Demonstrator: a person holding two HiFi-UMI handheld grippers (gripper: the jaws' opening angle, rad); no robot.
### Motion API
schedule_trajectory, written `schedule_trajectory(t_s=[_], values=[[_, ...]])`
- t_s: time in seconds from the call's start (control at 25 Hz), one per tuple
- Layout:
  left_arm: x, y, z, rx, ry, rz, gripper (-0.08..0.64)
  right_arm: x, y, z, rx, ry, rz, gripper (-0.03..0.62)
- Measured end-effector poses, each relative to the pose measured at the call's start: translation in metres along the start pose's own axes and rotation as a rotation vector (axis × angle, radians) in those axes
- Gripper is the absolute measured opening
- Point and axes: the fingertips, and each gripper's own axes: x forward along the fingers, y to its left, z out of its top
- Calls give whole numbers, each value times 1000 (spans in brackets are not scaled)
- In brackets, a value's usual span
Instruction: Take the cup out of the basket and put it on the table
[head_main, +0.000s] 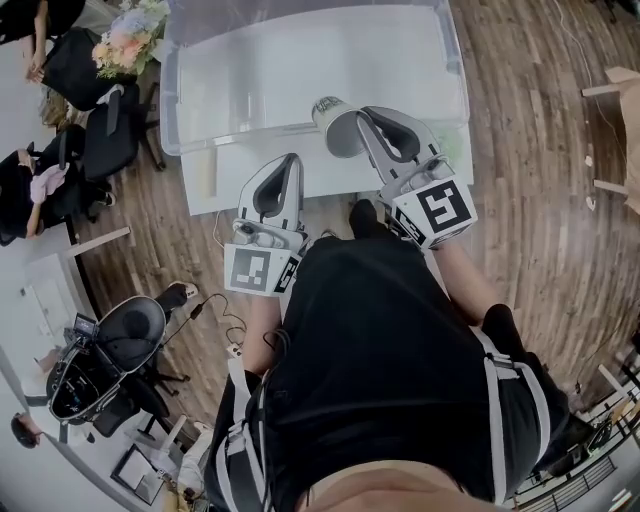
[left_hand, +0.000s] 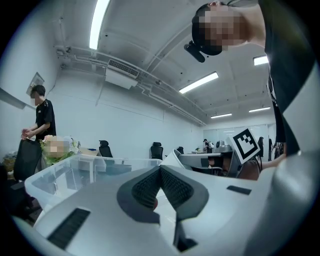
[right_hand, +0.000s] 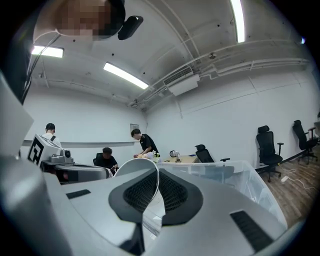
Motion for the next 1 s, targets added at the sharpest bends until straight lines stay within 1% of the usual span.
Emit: schedule_trajectory(t_s=[0.2, 0.36, 0.48, 0.6, 0.72, 0.84, 1.0], values=[[-31, -7, 5, 11, -23, -25, 17, -13, 32, 7, -14, -21, 2, 31], [-69, -14, 0, 6, -37, -44, 18, -31, 66, 3, -4, -18, -5, 31], [-102, -23, -1, 3, -45, -63, 17, -49, 99, 1, 20, -23, 2, 31], [-134, -32, -4, -4, -51, -88, 17, -69, 135, 0, -1, -16, 13, 31], [-161, -37, -7, -16, -54, -116, 17, -86, 165, -3, -16, -9, 1, 31], [-180, -40, -16, -30, -48, -142, 17, -100, 182, -8, -26, 1, -23, 31], [-194, -50, -20, -32, -45, -161, 17, -120, 191, -13, -29, 17, -42, 31]])
